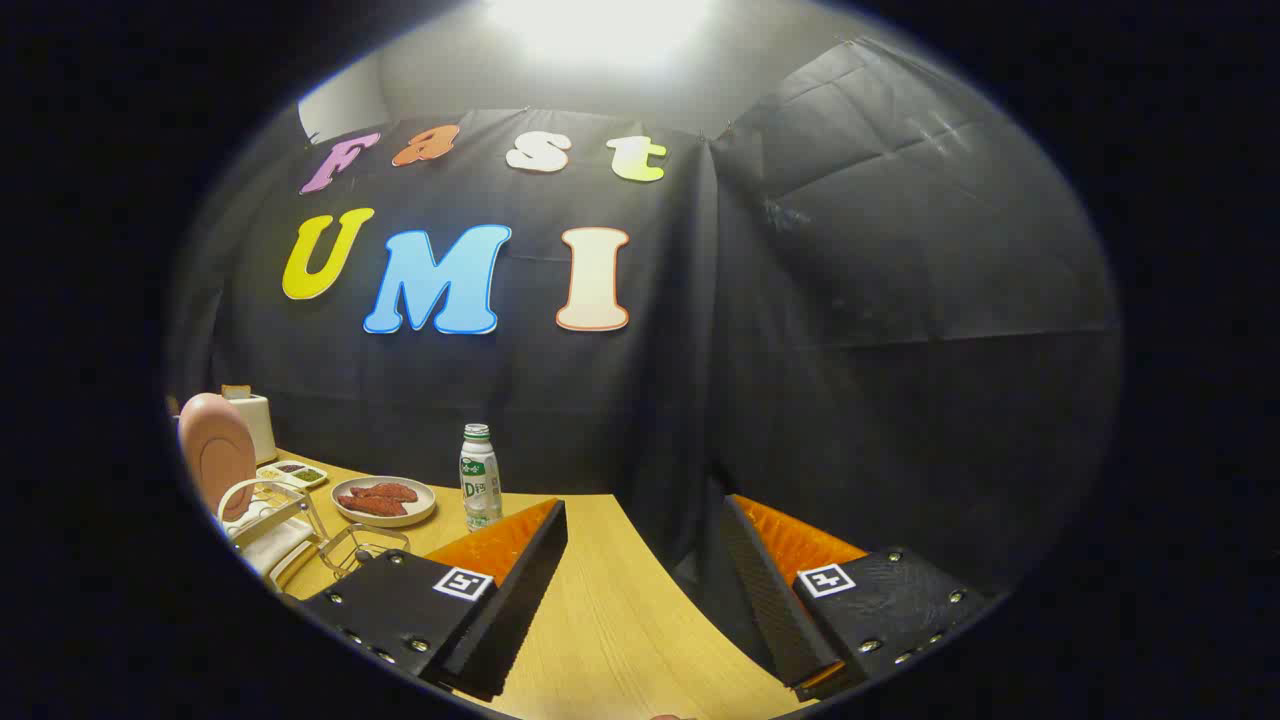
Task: Take the plate from the dish rack, then take the spoon from the basket and place it into the plate.
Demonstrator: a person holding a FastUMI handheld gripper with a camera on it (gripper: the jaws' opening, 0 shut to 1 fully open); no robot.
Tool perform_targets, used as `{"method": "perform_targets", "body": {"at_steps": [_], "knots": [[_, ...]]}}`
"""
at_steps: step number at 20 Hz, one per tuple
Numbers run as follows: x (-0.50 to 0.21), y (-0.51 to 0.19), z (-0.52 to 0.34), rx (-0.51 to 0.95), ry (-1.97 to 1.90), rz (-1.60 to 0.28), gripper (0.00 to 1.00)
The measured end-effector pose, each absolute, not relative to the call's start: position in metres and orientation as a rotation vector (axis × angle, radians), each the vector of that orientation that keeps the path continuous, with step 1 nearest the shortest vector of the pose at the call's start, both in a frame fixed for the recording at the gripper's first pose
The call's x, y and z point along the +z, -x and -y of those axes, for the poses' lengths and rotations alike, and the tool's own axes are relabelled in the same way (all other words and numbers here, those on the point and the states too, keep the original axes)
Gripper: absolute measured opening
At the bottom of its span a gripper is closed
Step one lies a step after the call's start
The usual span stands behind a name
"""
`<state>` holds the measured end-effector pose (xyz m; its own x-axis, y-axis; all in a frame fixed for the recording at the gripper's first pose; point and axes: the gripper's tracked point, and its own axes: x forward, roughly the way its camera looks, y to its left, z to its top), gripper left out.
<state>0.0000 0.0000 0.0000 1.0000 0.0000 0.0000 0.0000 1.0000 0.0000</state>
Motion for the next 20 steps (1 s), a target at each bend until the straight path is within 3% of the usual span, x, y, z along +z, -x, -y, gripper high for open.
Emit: {"method": "perform_targets", "body": {"at_steps": [5,11,20], "knots": [[0.041,0.059,-0.024,0.040,-0.004,-0.044,0.95],[0.099,0.119,-0.103,0.209,-0.036,-0.015,0.95],[0.172,0.146,-0.219,0.444,-0.086,0.047,0.95]]}}
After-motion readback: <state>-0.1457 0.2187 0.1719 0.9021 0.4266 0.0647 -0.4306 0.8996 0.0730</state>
